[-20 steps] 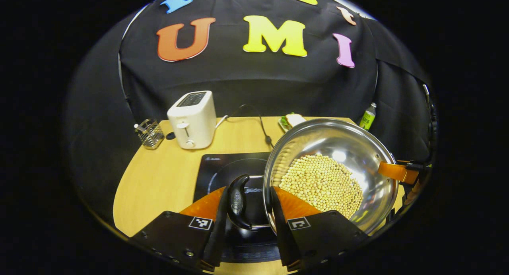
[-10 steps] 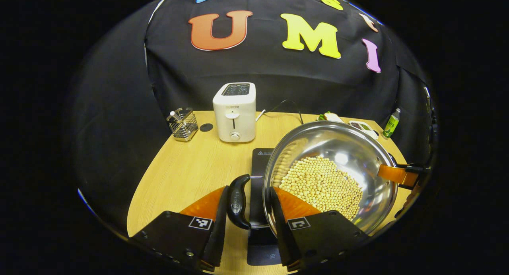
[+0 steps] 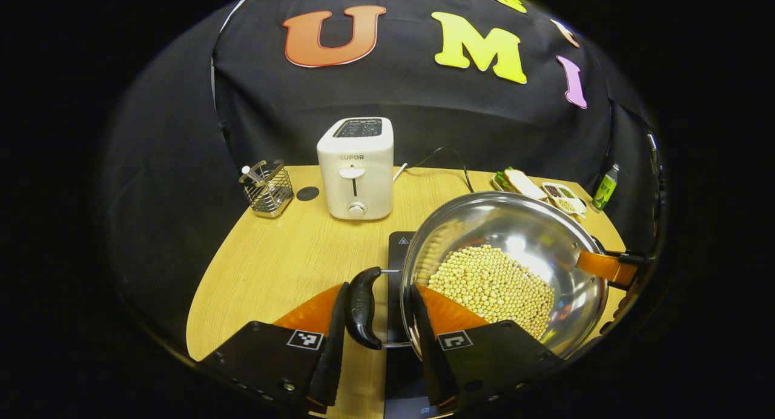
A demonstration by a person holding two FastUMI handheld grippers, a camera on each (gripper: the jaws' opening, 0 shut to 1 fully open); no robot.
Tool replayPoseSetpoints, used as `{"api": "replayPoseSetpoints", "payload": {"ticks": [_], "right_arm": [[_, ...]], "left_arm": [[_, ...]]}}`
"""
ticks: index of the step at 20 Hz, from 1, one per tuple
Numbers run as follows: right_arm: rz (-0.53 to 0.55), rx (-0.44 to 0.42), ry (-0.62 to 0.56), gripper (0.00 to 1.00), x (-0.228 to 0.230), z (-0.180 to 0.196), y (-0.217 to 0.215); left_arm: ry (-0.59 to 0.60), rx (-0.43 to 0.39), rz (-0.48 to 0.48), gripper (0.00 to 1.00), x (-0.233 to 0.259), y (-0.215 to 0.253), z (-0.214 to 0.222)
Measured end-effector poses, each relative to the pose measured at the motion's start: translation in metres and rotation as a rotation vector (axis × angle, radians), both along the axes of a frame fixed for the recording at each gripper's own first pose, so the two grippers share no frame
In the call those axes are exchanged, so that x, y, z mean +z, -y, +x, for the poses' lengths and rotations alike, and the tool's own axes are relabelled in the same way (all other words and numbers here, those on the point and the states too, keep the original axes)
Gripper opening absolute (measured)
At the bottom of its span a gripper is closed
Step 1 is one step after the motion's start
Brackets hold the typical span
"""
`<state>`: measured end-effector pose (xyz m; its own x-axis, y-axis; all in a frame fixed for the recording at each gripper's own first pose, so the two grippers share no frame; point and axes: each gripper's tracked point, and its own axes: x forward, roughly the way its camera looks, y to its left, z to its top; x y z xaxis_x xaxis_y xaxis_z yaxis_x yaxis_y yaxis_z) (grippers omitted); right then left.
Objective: First push the handle of the pot to place it horizontally, then grasp the pot with both hands and set it on the induction cooktop.
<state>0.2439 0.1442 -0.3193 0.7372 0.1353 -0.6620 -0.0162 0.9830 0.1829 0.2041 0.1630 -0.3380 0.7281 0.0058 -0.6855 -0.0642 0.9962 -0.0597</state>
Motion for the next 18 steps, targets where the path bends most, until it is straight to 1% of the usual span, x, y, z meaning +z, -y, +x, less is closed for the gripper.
{"api": "replayPoseSetpoints", "payload": {"ticks": [3,5,7,9,10,11,12,13,14,15,17,18], "right_arm": [[-0.009,0.004,0.022,0.6,0.001,0.009,0.0],[-0.02,0.005,0.023,0.6,0.0,0.013,0.0],[-0.035,0.003,0.022,0.61,0.0,0.013,0.001],[-0.021,-0.003,0.026,0.6,0.0,0.011,0.0],[-0.017,-0.004,0.03,0.6,0.0,0.011,0.001],[-0.012,-0.007,0.031,0.6,0.0,0.011,0.002],[-0.012,-0.006,0.033,0.61,0.0,0.011,0.002],[-0.011,-0.007,0.034,0.6,0.0,0.011,0.002],[-0.01,-0.009,0.037,0.61,0.0,0.012,0.002],[-0.007,-0.013,0.041,0.63,0.001,0.012,0.002],[-0.023,-0.013,0.074,0.66,0.004,0.016,0.005],[-0.039,-0.001,0.095,0.69,0.005,0.018,0.005]], "left_arm": [[0.028,0.002,0.002,0.54,0.0,-0.001,0.007],[0.046,-0.005,0.021,0.54,-0.002,0.0,0.01],[0.05,-0.002,0.028,0.54,-0.004,-0.002,0.009],[0.06,-0.001,0.016,0.54,-0.003,-0.001,0.009],[0.067,0.001,0.003,0.44,-0.002,-0.001,0.009],[0.07,-0.001,-0.008,0.54,-0.003,-0.001,0.009],[0.073,-0.01,-0.009,0.54,-0.003,0.0,0.008],[0.08,-0.017,-0.006,0.55,-0.002,0.0,0.009],[0.095,-0.017,-0.005,0.46,-0.001,-0.001,0.009],[0.109,-0.016,-0.01,0.58,-0.001,-0.001,0.008],[0.142,0.006,-0.06,0.6,0.003,0.0,0.009],[0.156,0.011,-0.106,0.6,0.004,0.002,0.009]]}}
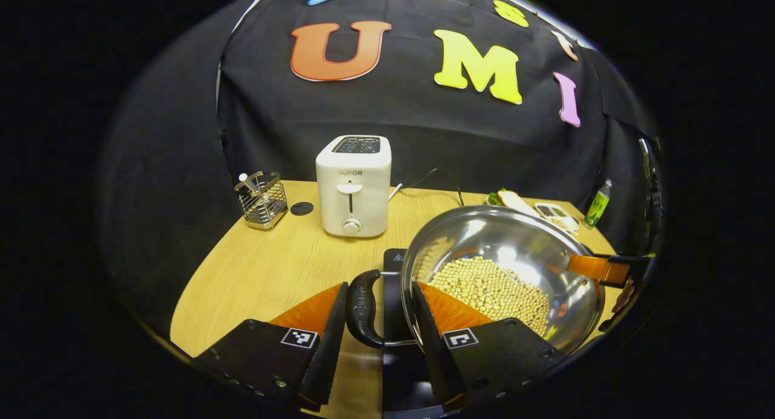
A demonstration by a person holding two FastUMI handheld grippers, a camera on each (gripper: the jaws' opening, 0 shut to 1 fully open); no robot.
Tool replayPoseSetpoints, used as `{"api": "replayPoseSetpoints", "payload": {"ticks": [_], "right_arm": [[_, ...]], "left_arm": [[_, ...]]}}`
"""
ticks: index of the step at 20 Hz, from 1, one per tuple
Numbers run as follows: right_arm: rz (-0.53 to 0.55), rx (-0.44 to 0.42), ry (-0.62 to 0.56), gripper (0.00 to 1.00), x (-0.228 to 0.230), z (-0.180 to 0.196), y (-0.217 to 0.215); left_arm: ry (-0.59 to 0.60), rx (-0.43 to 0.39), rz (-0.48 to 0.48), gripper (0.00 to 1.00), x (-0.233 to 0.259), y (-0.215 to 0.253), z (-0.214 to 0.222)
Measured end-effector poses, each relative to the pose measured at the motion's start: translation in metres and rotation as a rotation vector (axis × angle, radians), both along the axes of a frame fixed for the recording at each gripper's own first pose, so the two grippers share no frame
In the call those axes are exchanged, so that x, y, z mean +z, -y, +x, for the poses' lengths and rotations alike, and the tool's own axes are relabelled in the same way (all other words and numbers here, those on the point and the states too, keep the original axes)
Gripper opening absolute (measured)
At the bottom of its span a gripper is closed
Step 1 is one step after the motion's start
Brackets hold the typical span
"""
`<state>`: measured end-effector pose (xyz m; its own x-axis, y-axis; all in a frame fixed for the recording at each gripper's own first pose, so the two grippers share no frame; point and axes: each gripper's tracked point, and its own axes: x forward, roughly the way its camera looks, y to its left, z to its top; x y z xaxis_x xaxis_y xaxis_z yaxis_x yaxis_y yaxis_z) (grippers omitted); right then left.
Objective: First push the handle of the pot to place it horizontally, then grasp the pot with both hands and set it on the induction cooktop.
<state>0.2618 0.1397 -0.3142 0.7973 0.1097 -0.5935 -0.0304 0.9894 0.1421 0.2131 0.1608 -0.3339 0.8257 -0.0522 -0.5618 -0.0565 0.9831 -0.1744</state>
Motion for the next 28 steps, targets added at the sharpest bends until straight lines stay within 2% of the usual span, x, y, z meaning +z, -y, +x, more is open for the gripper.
{"api": "replayPoseSetpoints", "payload": {"ticks": [1,3,4,5,6,8,14,15,17,18,21,23,28], "right_arm": [[-0.016,0.006,0.015,0.69,0.002,-0.002,0.0],[-0.019,-0.022,0.045,0.73,0.008,-0.006,0.003],[-0.006,-0.03,0.06,0.75,0.014,-0.009,0.002],[0.008,-0.038,0.077,0.77,0.019,-0.013,0.0],[0.013,-0.046,0.09,0.77,0.025,-0.017,0.001],[0.022,-0.035,0.119,0.77,0.04,-0.028,0.0],[-0.033,-0.018,0.313,0.79,0.112,-0.084,0.007],[-0.044,-0.02,0.344,0.93,0.126,-0.094,0.009],[-0.059,-0.001,0.398,0.99,0.149,-0.115,0.007],[-0.069,0.009,0.42,0.96,0.159,-0.125,0.007],[-0.069,0.028,0.466,0.97,0.186,-0.154,0.007],[-0.072,0.036,0.508,0.97,0.207,-0.174,0.011],[-0.052,0.063,0.619,0.98,0.253,-0.225,0.014]], "left_arm": [[0.018,-0.001,-0.044,0.6,0.002,0.002,-0.002],[0.06,-0.008,-0.094,0.72,0.013,0.001,-0.009],[0.085,0.006,-0.09,0.7,0.019,-0.008,-0.012],[0.11,0.016,-0.083,0.89,0.025,-0.012,-0.015],[0.127,0.014,-0.084,0.94,0.034,-0.012,-0.02],[0.163,-0.005,-0.085,0.94,0.053,-0.009,-0.031],[0.326,0.029,0.031,0.94,0.133,-0.009,-0.064],[0.336,0.031,0.04,0.94,0.146,-0.005,-0.071],[0.366,0.045,0.043,0.95,0.174,0.002,-0.082],[0.391,0.046,0.045,0.95,0.188,0.006,-0.087],[0.461,0.06,0.056,0.95,0.228,0.019,-0.11],[0.515,0.031,0.048,0.96,0.255,0.035,-0.127],[0.576,0.042,0.074,0.95,0.3,0.055,-0.168]]}}
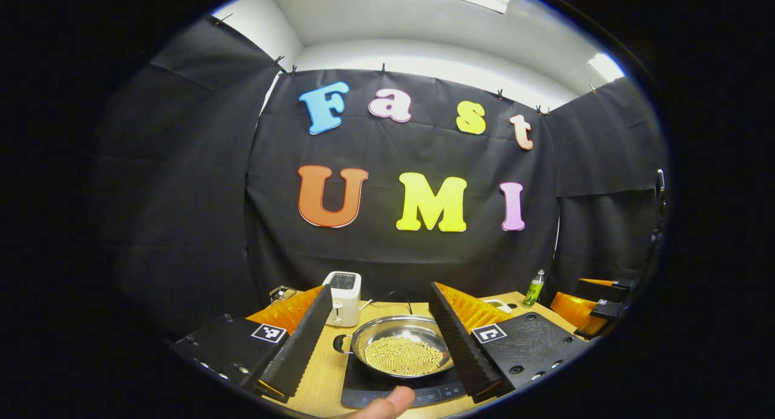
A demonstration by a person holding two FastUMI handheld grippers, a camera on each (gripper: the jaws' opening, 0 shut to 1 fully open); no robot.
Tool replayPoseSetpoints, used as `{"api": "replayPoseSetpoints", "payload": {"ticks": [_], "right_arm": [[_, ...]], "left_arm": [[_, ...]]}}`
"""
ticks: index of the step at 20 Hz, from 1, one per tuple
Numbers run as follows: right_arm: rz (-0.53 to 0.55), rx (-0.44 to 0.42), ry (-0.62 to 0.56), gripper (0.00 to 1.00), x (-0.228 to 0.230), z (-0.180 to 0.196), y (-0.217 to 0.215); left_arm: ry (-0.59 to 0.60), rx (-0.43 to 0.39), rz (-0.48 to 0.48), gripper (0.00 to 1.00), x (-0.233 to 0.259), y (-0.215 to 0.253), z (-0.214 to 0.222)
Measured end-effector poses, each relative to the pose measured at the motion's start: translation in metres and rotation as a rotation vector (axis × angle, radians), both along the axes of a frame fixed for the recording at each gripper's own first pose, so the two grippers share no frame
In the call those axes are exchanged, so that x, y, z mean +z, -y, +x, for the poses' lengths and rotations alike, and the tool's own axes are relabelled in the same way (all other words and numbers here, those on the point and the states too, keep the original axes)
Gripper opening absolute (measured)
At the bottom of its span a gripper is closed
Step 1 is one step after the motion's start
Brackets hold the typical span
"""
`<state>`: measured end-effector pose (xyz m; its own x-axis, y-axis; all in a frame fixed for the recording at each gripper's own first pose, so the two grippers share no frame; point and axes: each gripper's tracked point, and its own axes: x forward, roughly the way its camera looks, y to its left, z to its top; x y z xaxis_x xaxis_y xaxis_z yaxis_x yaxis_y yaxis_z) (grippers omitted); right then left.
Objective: First push the handle of the pot to place it horizontally, then grasp the pot with both hands and set it on the induction cooktop.
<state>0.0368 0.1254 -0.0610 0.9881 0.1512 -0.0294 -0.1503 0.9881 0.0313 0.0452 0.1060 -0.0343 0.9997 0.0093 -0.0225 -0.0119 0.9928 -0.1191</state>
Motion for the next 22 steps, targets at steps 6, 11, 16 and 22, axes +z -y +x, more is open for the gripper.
{"api": "replayPoseSetpoints", "payload": {"ticks": [6,11,16,22], "right_arm": [[0.009,0.006,0.014,0.96,0.012,-0.05,0.021],[0.045,0.06,0.062,0.96,0.013,-0.076,0.032],[0.09,-0.036,0.094,0.96,0.004,-0.079,0.069],[0.106,-0.033,0.071,0.96,-0.014,-0.074,0.078]], "left_arm": [[0.053,-0.043,0.008,0.95,0.016,0.036,-0.053],[0.054,-0.082,0.007,0.95,-0.003,0.074,-0.081],[0.045,-0.03,0.036,0.95,-0.018,0.098,-0.093],[0.076,-0.045,0.053,0.95,-0.029,0.109,-0.113]]}}
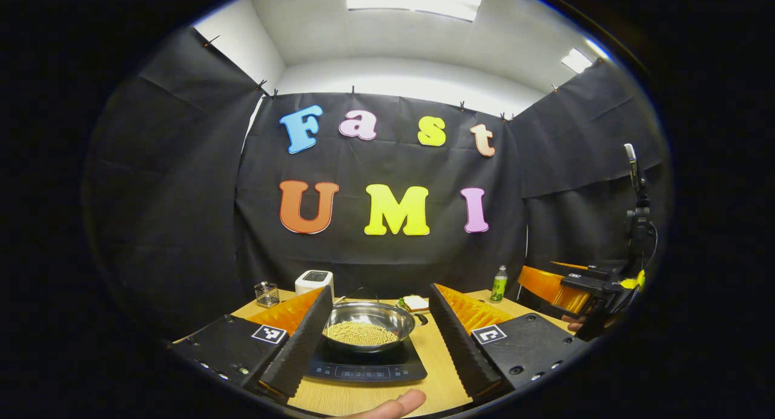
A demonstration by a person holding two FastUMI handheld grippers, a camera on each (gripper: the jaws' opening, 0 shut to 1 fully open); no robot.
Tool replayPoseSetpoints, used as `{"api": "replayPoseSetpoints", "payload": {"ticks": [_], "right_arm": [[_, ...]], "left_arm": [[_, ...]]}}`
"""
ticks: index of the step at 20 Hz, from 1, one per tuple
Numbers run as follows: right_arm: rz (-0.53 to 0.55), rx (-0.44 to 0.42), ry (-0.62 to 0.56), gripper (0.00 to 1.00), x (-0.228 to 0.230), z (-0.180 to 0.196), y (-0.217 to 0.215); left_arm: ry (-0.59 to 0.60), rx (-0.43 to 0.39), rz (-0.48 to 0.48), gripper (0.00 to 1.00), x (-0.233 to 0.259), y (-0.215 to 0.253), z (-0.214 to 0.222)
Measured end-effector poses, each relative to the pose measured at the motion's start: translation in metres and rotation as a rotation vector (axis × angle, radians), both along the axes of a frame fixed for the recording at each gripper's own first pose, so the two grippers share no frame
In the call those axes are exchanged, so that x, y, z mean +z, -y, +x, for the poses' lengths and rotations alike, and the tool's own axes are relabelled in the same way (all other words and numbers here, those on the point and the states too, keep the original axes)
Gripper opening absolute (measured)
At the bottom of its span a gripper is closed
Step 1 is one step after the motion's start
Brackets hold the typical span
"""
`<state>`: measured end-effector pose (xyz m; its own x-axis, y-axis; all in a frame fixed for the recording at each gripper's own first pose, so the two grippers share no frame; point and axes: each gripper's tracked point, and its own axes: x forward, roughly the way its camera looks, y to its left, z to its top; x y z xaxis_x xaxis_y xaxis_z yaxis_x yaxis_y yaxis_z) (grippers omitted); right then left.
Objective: First push the handle of the pot to place it horizontally, then grasp the pot with both hands and set it on the induction cooktop.
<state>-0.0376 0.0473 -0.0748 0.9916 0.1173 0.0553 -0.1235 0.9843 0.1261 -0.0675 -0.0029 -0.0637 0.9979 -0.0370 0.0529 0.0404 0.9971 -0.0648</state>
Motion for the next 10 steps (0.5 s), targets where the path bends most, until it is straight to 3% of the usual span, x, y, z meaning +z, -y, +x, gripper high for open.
{"api": "replayPoseSetpoints", "payload": {"ticks": [5,10], "right_arm": [[-0.018,0.019,-0.002,0.97,-0.007,-0.008,-0.005],[-0.038,-0.016,0.033,0.96,0.002,-0.017,0.002]], "left_arm": [[-0.023,0.032,0.017,0.95,-0.01,-0.008,0.003],[-0.022,0.056,-0.014,0.95,-0.014,-0.021,0.006]]}}
